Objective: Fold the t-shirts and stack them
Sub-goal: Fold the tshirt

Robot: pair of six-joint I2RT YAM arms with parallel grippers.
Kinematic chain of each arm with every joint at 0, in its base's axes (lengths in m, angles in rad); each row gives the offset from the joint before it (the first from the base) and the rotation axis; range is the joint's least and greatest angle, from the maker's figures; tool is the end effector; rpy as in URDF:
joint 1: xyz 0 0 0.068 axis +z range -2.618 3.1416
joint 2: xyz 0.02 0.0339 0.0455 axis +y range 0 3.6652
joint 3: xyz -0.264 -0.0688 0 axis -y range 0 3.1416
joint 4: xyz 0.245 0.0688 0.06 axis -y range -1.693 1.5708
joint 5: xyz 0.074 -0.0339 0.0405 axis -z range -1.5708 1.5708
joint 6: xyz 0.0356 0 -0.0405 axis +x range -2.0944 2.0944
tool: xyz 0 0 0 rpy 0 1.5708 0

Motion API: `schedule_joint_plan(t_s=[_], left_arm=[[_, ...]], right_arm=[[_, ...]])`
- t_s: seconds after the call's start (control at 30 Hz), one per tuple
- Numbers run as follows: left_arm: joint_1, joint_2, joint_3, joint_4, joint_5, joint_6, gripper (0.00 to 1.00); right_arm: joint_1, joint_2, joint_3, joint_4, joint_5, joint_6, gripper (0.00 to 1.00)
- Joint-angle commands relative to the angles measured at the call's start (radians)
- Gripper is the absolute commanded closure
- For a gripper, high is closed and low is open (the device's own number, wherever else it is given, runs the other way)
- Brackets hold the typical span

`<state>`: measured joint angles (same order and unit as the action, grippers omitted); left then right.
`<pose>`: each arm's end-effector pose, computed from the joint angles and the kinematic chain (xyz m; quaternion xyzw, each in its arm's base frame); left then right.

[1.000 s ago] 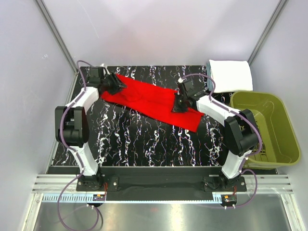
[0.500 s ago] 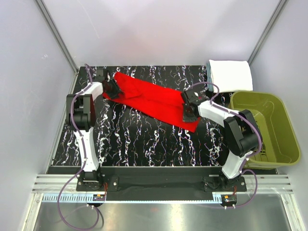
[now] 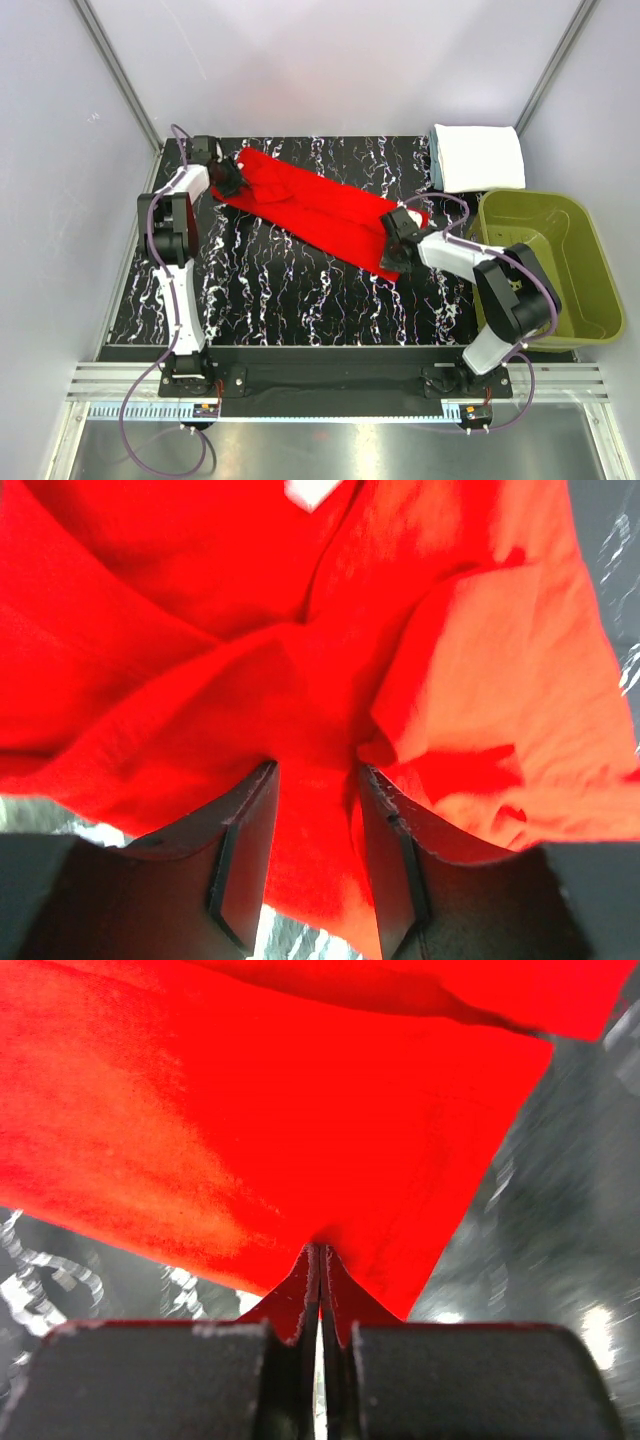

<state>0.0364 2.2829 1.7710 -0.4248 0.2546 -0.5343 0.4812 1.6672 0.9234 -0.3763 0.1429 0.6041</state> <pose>0.4997 0.0092 0.1583 -0.2273 0.9155 -0.1931 0.2700 0.2806 0.1408 0.1562 0.0756 0.9694 0.0555 0.2268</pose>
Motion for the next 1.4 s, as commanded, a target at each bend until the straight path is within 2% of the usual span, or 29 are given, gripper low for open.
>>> schedule_joint_plan(t_s=[0.0,0.17,0.23,0.37,0.47,0.6,0.67,0.87,0.97,1.17,1.23,1.37], left_arm=[[0.014,0.052,0.086,0.096,0.069,0.043,0.55],[0.048,0.128,0.226,0.126,0.254,0.027,0.54],[0.071,0.118,0.251,0.133,0.307,0.013,0.53],[0.077,-0.037,0.173,0.146,0.286,0.003,0.51],[0.073,-0.162,0.047,0.175,0.249,-0.007,0.48],[0.021,-0.282,-0.115,0.142,0.175,0.019,0.46],[-0.004,-0.348,-0.248,0.255,0.21,-0.025,0.48],[-0.163,-0.413,-0.471,0.392,0.278,-0.148,0.57],[-0.252,-0.434,-0.522,0.397,0.262,-0.159,0.58],[-0.352,-0.424,-0.551,0.351,0.189,-0.165,0.59],[-0.371,-0.39,-0.555,0.401,0.204,-0.165,0.59],[-0.415,-0.31,-0.501,0.385,0.251,-0.194,0.62]], right_arm=[[0.066,-0.049,-0.086,0.031,-0.04,0.199,1.0],[0.198,-0.104,-0.083,0.068,-0.049,0.382,1.0],[0.237,-0.118,-0.064,0.039,-0.046,0.388,0.99],[0.237,-0.158,-0.005,-0.025,-0.048,0.314,0.95],[0.237,-0.202,0.057,-0.105,-0.013,0.226,0.92],[0.235,-0.28,0.135,-0.208,0.032,0.139,0.91],[0.235,-0.329,0.166,-0.226,0.046,0.105,0.91],[0.232,-0.414,0.183,-0.249,0.055,0.049,0.9],[0.217,-0.437,0.193,-0.254,0.06,0.022,0.9],[0.198,-0.458,0.232,-0.247,0.024,-0.035,0.9],[0.197,-0.468,0.229,-0.245,0.02,-0.038,0.9],[0.197,-0.491,0.181,-0.225,0.012,-0.017,0.91]])
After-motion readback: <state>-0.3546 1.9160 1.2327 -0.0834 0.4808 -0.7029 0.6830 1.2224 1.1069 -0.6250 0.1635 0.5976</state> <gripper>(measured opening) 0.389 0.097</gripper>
